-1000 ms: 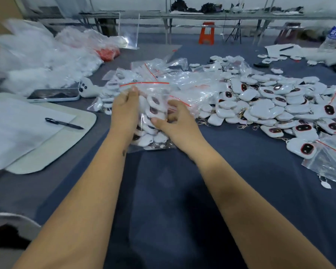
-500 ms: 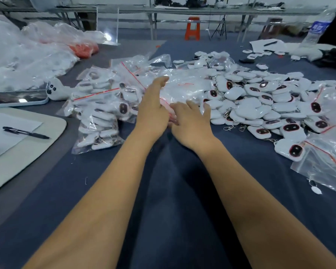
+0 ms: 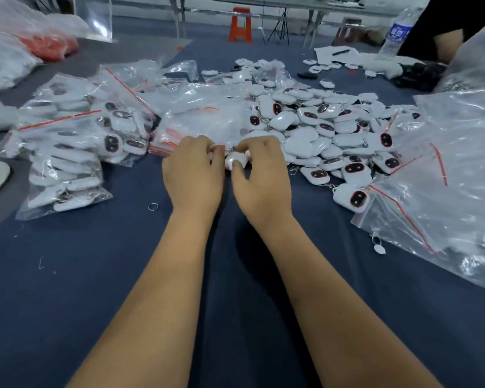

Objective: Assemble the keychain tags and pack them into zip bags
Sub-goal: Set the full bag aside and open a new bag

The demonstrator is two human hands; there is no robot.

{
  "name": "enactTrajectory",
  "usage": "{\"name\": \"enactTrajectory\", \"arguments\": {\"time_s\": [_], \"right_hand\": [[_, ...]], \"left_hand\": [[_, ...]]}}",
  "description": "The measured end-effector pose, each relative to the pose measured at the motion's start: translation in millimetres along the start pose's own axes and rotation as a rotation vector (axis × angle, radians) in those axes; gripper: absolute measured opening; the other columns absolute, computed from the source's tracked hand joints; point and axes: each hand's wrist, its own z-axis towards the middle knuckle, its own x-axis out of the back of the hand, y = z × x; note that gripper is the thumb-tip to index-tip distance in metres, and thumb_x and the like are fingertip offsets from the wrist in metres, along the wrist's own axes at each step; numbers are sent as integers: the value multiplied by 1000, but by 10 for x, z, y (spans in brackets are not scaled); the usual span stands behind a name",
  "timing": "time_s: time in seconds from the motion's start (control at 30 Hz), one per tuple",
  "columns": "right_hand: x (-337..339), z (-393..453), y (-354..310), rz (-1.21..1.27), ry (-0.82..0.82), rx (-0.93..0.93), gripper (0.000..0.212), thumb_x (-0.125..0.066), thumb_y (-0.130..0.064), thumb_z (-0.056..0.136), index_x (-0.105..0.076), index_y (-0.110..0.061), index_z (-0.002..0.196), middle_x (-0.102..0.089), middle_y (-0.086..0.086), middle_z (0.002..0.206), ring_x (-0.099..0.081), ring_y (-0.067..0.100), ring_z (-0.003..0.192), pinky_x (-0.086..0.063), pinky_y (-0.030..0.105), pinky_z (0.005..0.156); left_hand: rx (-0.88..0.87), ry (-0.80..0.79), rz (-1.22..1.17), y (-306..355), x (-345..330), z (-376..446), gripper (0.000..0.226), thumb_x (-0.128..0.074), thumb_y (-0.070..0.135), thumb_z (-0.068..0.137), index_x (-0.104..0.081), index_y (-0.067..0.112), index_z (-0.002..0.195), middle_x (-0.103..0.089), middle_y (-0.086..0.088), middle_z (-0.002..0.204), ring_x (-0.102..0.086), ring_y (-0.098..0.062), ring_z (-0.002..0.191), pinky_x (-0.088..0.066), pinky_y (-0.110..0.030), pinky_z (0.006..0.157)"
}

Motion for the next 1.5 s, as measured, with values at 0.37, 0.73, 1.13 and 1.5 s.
{"name": "enactTrajectory", "arguments": {"time_s": [0.37, 0.73, 1.13, 1.5], "right_hand": [[82, 11, 97, 448, -199, -366, 15, -66, -20, 90, -72, -17, 103, -69, -7, 84, -62, 0, 76, -49, 16, 74], [152, 1, 121, 532, -54, -490, 19, -63, -8, 88, -59, -26, 92, -70, 0, 77, -70, 22, 79, -57, 35, 79], [196, 40, 147, 638, -72, -510, 24, -51, -9, 95, -65, -2, 78, -65, 16, 75, -57, 19, 69, -51, 35, 68], [172, 21, 162, 604, -119, -456, 14, -62, -9, 92, -65, -20, 82, -70, 0, 72, -65, 16, 66, -56, 39, 76]], "left_hand": [[344, -289, -853, 140, 60, -131, 27, -54, 20, 96, -61, 16, 70, -55, -1, 60, -49, -11, 59, -44, -25, 63], [312, -243, -827, 159, 29, -159, 18, -69, 10, 89, -72, 23, 78, -70, 13, 64, -64, 0, 62, -52, -18, 63], [232, -447, -778, 214, 31, -190, 4, -71, 16, 87, -73, 15, 90, -71, -9, 82, -62, -12, 70, -52, -26, 67], [181, -319, -623, 229, -20, -209, 23, -62, 7, 84, -50, 23, 73, -49, 8, 66, -44, -4, 53, -41, -17, 52]]}}
